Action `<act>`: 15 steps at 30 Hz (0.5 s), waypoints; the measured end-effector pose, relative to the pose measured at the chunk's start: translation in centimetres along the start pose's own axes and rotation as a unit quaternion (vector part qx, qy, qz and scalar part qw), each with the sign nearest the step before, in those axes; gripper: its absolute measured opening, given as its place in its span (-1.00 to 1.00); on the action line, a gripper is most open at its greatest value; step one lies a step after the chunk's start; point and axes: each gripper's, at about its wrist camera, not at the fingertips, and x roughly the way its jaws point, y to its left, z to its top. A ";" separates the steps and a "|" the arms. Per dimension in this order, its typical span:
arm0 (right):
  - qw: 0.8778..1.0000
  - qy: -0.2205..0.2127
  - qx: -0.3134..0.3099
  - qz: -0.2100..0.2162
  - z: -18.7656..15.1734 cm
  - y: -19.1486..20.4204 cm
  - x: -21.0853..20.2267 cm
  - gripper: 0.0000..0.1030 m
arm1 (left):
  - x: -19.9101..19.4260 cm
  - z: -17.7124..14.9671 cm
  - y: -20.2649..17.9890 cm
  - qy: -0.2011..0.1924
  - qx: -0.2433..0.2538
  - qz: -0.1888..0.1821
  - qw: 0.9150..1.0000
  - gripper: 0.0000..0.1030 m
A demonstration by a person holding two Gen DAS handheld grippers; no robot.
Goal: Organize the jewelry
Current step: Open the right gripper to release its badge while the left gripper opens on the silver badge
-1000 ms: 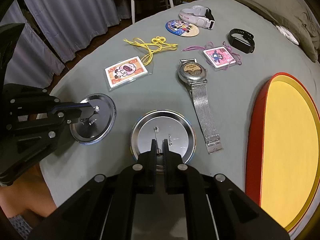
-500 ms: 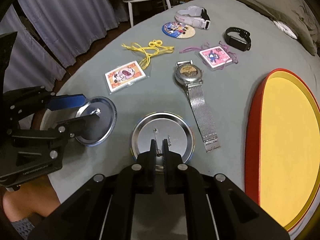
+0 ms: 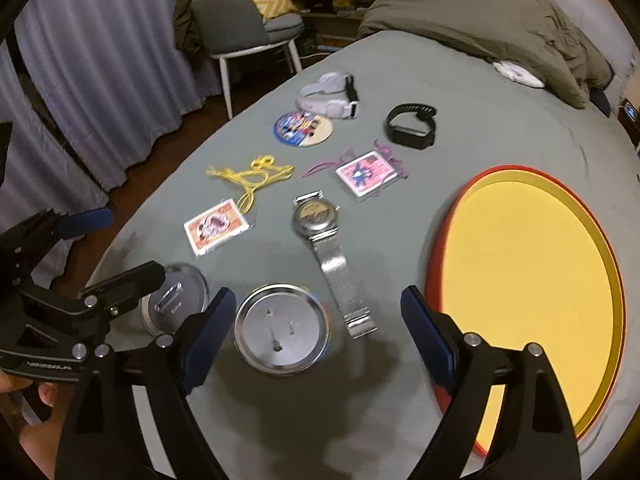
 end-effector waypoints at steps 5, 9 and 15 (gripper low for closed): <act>1.000 -0.011 0.026 -0.013 0.4 -1.0 -0.7 0.55 | 0.0 0.9 -0.1 -0.012 -0.008 0.003 1.000 0.89; 0.999 -0.022 0.040 -0.005 0.3 -1.4 -1.7 0.55 | 0.4 1.7 -0.1 -0.013 -0.010 0.009 1.000 0.89; 0.998 -0.050 0.021 -0.019 -0.1 -0.7 -3.1 0.56 | 1.4 2.7 -0.4 -0.013 0.015 0.019 1.000 0.89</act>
